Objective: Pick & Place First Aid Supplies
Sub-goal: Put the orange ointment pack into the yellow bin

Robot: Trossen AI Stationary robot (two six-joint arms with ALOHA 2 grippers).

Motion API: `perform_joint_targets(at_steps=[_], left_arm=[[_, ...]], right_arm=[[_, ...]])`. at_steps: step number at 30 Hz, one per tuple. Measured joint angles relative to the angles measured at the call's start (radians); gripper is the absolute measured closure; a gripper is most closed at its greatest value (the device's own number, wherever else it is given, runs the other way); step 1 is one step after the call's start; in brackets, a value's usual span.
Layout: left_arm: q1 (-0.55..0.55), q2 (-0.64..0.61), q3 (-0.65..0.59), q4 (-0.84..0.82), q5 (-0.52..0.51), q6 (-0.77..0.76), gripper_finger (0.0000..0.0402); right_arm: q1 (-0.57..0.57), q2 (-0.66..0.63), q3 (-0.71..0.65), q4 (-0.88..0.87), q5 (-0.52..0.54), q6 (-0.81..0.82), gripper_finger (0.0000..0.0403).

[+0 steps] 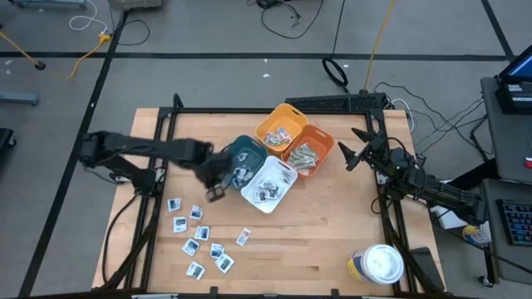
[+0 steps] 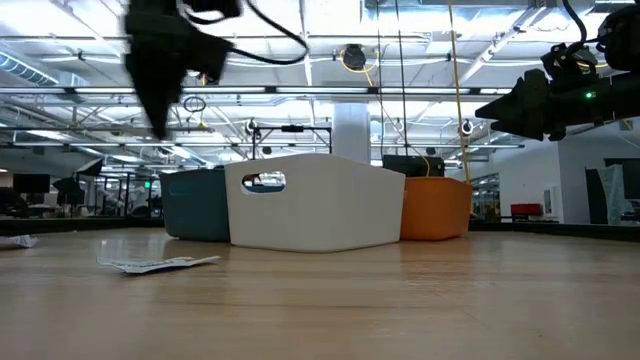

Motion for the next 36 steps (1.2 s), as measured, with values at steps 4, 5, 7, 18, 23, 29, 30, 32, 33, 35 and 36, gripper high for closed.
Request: perform_joint_targets(at_steps=[4, 5, 7, 18, 23, 29, 30, 32, 33, 35, 36], left_arm=[[0.107, 0.131, 0.16, -0.002, 0.013, 0.034, 0.0401], [0.133, 0.167, 0.203, -0.003, 0.013, 0.041, 0.0401], [0.18, 0.243, 0.3, -0.01, 0.014, 0.064, 0.0401], [0.367, 0.626, 0.797, -0.022, 0.014, 0.165, 0.0401], [0.412, 0.756, 0.963, -0.02, 0.022, 0.198, 0.0401], [0.437, 0.855, 1.085, -0.025, 0.025, 0.227, 0.0402], [0.439, 0.864, 1.094, -0.025, 0.025, 0.232, 0.0402], [0.442, 0.874, 1.097, -0.022, 0.025, 0.238, 0.0402], [0.445, 0.88, 1.097, -0.023, 0.025, 0.24, 0.0402], [0.447, 0.899, 1.097, -0.016, 0.025, 0.242, 0.0402], [0.448, 0.911, 1.097, -0.016, 0.023, 0.242, 0.0402]], right_arm=[[0.0, 0.0, 0.0, 0.0, 0.0, 0.0, 0.0025], [0.0, 0.0, 0.0, 0.0, 0.0, 0.0, 0.0025], [0.0, 0.0, 0.0, 0.0, 0.0, 0.0, 0.0025], [0.0, 0.0, 0.0, 0.0, 0.0, 0.0, 0.0025], [0.0, 0.0, 0.0, 0.0, 0.0, 0.0, 0.0025], [0.0, 0.0, 0.0, 0.0, 0.0, 0.0, 0.0025], [0.0, 0.0, 0.0, 0.0, 0.0, 0.0, 0.0025], [0.0, 0.0, 0.0, 0.0, 0.0, 0.0, 0.0025], [0.0, 0.0, 0.0, 0.0, 0.0, 0.0, 0.0025], [0.0, 0.0, 0.0, 0.0, 0.0, 0.0, 0.0025], [0.0, 0.0, 0.0, 0.0, 0.0, 0.0, 0.0025]])
